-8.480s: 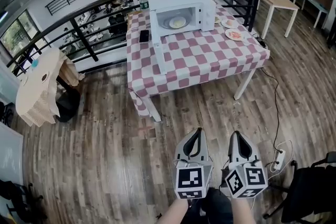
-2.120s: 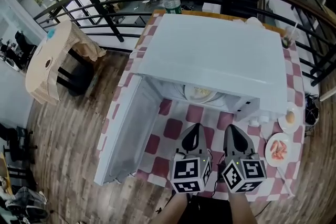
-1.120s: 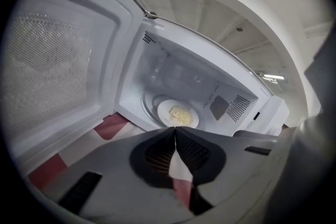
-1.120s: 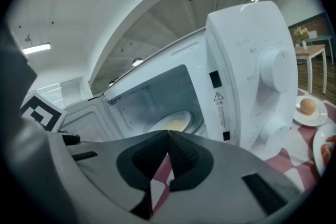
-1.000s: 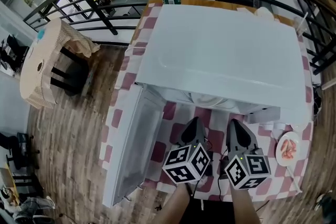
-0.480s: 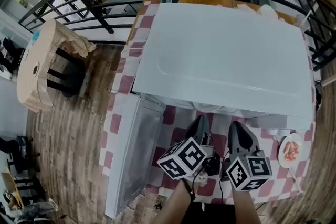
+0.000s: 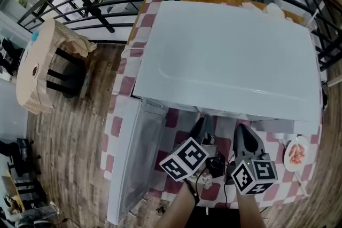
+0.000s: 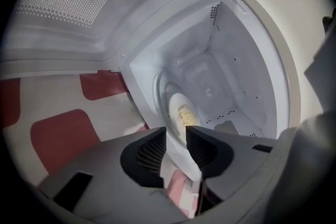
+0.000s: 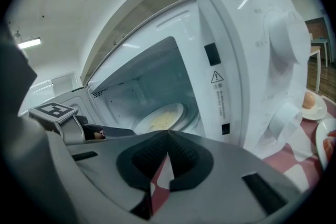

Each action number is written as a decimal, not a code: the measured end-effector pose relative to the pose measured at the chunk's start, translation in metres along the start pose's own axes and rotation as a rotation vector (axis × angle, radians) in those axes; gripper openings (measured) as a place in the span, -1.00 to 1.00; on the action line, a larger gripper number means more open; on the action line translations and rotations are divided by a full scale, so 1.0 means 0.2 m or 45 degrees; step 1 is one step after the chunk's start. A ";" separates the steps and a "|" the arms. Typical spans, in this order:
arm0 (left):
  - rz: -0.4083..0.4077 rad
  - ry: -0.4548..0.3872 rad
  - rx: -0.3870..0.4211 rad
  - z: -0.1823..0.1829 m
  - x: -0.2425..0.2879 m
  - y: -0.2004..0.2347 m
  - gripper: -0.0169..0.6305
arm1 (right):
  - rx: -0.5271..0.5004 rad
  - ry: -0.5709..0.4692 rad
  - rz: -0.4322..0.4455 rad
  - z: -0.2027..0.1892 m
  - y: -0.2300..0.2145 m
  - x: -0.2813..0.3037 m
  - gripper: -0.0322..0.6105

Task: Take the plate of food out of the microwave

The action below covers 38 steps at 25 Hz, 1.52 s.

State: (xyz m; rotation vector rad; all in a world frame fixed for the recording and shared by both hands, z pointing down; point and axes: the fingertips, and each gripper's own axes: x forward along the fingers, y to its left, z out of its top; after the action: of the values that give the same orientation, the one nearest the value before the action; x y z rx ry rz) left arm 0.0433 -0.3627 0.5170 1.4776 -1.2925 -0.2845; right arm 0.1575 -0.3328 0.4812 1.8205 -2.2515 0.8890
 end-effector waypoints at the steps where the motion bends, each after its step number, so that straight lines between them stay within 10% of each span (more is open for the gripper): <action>1: 0.008 0.000 -0.020 0.00 0.00 0.01 -0.49 | 0.002 0.001 0.001 0.00 0.00 0.00 -0.91; 7: 0.027 0.000 -0.163 0.00 0.03 0.03 -0.45 | 0.013 0.005 -0.002 0.00 -0.02 0.01 -0.91; 38: 0.002 0.058 -0.127 0.00 0.12 0.02 -0.57 | 0.022 0.022 -0.016 -0.03 -0.06 0.02 -0.91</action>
State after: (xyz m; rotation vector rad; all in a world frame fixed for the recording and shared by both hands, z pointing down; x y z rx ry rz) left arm 0.0495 -0.3809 0.5312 1.3913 -1.2256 -0.3080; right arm 0.1663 -0.3342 0.4911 1.8249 -2.2268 0.9211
